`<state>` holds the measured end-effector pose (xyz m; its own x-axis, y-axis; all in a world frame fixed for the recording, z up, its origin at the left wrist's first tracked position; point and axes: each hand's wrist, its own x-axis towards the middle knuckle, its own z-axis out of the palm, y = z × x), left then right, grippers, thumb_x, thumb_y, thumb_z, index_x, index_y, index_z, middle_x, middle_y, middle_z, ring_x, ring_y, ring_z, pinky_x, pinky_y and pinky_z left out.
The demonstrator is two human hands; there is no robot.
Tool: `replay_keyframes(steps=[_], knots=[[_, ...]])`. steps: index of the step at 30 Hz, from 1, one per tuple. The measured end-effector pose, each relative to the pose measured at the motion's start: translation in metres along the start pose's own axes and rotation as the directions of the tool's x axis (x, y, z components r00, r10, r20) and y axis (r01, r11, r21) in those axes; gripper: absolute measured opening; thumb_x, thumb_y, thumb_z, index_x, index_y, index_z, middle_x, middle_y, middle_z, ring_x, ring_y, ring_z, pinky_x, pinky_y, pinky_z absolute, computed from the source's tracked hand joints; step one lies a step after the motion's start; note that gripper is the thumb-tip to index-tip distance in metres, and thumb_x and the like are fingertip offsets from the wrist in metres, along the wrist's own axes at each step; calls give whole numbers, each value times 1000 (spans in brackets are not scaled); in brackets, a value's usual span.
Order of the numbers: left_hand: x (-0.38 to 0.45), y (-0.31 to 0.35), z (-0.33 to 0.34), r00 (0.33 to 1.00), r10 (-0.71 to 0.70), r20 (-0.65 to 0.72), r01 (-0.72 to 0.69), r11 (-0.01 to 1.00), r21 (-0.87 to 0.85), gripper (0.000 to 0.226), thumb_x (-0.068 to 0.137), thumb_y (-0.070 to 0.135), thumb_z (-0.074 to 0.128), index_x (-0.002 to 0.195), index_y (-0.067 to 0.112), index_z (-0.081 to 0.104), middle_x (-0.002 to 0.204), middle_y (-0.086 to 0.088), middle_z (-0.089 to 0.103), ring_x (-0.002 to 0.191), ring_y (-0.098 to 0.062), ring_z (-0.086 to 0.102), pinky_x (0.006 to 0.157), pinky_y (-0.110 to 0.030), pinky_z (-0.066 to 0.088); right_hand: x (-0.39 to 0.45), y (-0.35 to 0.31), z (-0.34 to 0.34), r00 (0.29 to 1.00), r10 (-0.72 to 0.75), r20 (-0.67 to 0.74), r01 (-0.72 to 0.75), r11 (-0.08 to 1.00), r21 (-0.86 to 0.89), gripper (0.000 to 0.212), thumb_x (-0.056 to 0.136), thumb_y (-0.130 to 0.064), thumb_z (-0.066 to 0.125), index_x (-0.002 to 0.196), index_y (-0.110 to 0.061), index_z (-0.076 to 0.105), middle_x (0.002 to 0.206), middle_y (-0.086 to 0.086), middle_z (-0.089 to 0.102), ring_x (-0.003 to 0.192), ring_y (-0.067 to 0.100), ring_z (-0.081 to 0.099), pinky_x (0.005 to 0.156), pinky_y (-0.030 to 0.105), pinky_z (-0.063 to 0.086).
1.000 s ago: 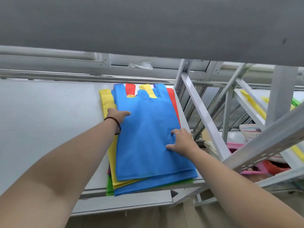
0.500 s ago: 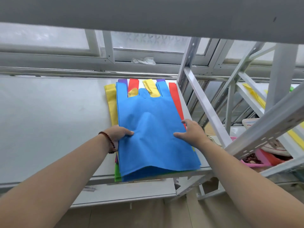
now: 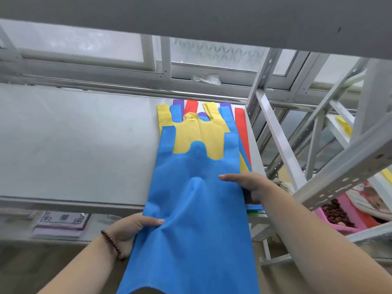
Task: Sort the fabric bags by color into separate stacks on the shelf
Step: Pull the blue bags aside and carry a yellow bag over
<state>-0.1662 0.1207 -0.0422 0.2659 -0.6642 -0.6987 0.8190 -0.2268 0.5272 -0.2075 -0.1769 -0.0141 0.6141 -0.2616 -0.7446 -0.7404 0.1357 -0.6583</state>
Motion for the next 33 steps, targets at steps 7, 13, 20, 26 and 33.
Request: replay_keyframes(steps=[7,13,20,26,33], knots=[[-22,-25,-4,998,44,-45,-51,986,-161,70,29,13,93,95,0,74,96,-21,72,75,-31,72,66,-38,60,9,-17,16,990,-137,20,133,980,146,27,86,-5,62,113,-5,63,93,11,70,75,26,67,64,33,57],[-23,-67,11,997,26,-73,-39,982,-186,59,49,11,84,106,2,71,115,-22,66,94,-34,69,77,-41,58,21,-25,22,990,-133,53,122,978,169,33,82,-8,67,115,-2,63,93,13,71,65,24,70,55,32,57],[-32,-57,-14,926,162,-341,-194,979,-62,27,85,-2,57,111,-7,60,100,-27,69,67,-31,71,56,-36,59,17,-60,46,957,-277,92,273,961,54,28,85,-4,64,112,-5,64,96,10,71,75,22,71,64,33,59],[-83,6,-87,785,469,-405,-412,883,224,35,79,-6,66,104,19,59,92,-3,74,76,-18,71,68,-29,59,12,-123,114,899,-432,64,437,889,-136,50,82,1,64,126,-17,49,121,8,60,109,30,61,92,46,52],[-133,88,-184,562,704,-434,-563,710,423,39,85,-6,58,110,24,54,93,6,71,77,-12,70,61,-19,58,21,-201,222,737,-672,75,663,740,117,49,83,12,53,121,-18,49,105,4,64,87,21,64,80,37,56]])
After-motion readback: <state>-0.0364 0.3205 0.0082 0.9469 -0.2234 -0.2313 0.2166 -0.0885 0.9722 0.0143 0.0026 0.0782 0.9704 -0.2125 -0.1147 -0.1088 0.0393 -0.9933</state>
